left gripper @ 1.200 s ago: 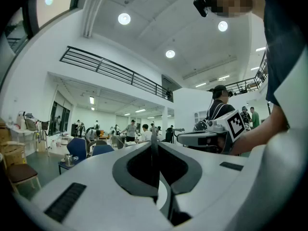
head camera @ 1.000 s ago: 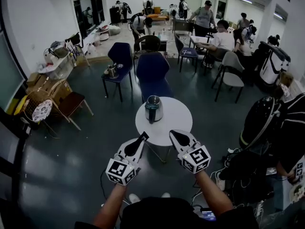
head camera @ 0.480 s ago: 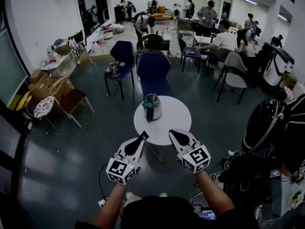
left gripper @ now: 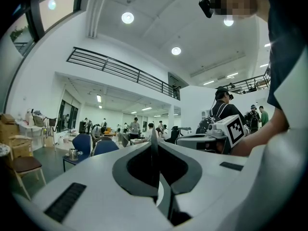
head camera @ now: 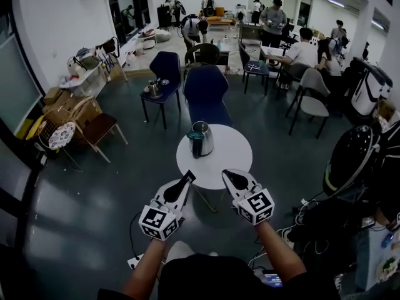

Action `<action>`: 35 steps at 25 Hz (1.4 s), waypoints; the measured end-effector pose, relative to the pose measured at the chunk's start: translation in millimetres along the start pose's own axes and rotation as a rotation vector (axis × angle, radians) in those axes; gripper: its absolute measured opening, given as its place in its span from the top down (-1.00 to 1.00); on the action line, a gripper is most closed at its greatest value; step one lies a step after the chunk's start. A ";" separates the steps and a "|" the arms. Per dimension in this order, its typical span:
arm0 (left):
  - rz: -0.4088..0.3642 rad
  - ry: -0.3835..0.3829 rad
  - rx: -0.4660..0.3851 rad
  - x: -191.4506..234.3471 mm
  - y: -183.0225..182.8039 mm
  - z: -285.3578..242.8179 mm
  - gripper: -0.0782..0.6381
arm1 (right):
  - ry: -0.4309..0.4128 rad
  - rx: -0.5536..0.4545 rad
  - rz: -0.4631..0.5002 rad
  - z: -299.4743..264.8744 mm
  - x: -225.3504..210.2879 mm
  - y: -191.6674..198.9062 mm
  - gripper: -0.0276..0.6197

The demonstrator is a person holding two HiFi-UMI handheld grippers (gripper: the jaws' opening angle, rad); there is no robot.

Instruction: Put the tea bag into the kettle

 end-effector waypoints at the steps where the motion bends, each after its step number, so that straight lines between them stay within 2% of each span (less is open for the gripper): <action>1: 0.000 0.002 0.005 0.4 1.3 -2.4 0.73 | 0.002 0.000 -0.008 -0.5 -3.3 1.8 0.86; 6: -0.008 0.021 0.024 4.4 2.5 -15.5 0.73 | 0.016 -0.013 -0.047 -1.3 -17.4 6.2 0.86; 16: -0.005 0.045 0.009 23.9 0.2 -39.7 0.73 | 0.041 -0.014 -0.043 -16.7 -31.7 11.0 0.86; 21: -0.002 0.047 0.004 54.6 0.7 -63.0 0.73 | 0.049 -0.006 -0.019 -44.1 -48.7 14.3 0.86; 30: 0.013 0.036 0.029 109.8 14.2 -88.6 0.73 | 0.064 0.002 -0.025 -93.4 -73.0 18.1 0.86; 35: 0.019 0.039 0.041 152.6 9.2 -102.0 0.73 | 0.068 0.022 -0.036 -135.4 -82.6 13.7 0.86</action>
Point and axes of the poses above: the fingertips, and each gripper's own axes: z backward along the fingers, x to its left, y out of its underside, the point moved 9 cm from there along z, backward along the fingers, and after that the axes turned 13 degrees about y, right-handed, at the moved point
